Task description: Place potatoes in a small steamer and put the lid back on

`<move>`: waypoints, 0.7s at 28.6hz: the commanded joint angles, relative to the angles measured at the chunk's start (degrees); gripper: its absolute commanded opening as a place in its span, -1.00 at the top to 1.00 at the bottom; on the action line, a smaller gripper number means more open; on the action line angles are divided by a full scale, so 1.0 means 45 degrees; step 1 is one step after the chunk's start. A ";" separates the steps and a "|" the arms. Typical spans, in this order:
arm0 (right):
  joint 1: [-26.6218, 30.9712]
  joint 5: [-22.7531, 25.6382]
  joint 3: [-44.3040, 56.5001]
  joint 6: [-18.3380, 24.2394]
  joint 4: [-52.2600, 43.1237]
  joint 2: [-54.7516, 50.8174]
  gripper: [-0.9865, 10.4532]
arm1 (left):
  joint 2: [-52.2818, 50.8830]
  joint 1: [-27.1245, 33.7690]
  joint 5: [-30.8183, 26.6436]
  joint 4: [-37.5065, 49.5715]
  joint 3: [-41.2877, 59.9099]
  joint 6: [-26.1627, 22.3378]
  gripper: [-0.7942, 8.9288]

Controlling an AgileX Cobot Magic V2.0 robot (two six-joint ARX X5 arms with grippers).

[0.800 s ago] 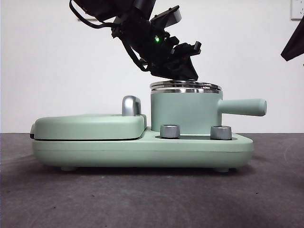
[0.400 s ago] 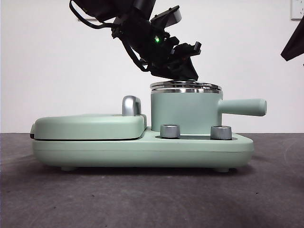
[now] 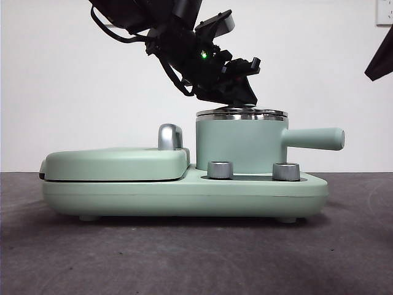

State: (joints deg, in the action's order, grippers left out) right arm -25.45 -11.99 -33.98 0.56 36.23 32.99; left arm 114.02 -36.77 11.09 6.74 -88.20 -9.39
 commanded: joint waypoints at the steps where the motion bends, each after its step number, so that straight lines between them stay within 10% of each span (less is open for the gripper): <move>1: -0.0073 -0.0005 -0.0078 -0.0126 0.0063 0.0053 0.25 | 0.0466 -0.0058 0.0175 0.0136 -0.0112 -0.0039 0.81; 20: -0.0073 -0.0019 -0.0078 -0.0131 0.0063 0.0049 0.25 | 0.0457 -0.0092 0.0092 -0.2671 -0.0097 -0.0563 0.81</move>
State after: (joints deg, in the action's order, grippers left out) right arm -25.45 -12.01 -33.98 0.56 36.91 32.97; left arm 113.62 -36.71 11.75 0.75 -89.52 -10.81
